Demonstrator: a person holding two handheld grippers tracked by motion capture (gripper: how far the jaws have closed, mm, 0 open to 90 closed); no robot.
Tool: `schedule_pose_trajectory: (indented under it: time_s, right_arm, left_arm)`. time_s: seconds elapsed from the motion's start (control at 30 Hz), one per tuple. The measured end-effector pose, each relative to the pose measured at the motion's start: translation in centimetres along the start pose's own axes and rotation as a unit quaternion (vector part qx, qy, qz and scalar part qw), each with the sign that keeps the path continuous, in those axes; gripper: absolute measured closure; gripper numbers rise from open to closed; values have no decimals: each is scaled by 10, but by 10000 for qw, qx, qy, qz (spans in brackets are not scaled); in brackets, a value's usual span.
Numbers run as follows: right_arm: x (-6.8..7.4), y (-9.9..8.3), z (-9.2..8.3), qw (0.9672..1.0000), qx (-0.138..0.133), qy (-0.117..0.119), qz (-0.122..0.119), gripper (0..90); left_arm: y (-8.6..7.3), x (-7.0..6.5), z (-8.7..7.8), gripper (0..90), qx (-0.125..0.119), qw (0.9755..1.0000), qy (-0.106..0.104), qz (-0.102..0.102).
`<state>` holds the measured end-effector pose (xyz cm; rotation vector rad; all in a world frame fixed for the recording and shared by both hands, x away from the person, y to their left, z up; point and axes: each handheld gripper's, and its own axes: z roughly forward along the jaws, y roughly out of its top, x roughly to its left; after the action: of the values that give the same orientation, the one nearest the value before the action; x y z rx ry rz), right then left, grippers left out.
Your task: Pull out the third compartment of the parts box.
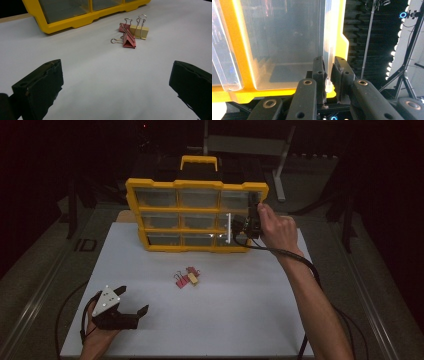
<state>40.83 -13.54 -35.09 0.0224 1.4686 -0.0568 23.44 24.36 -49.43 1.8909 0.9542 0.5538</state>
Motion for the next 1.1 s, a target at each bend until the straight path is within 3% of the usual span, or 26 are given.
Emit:
schedule_pose_trajectory:
  time_s: [0.43,1.1]
  right_arm:
    - [-1,-1,-4,10000,-28,89,-12,801]
    - [-3,-3,-24,9999,-140,98,-13,801]
  left_arm:
    - [0,0,0,1,10,10000,11,3]
    - [0,0,0,1,19,10000,21,22]
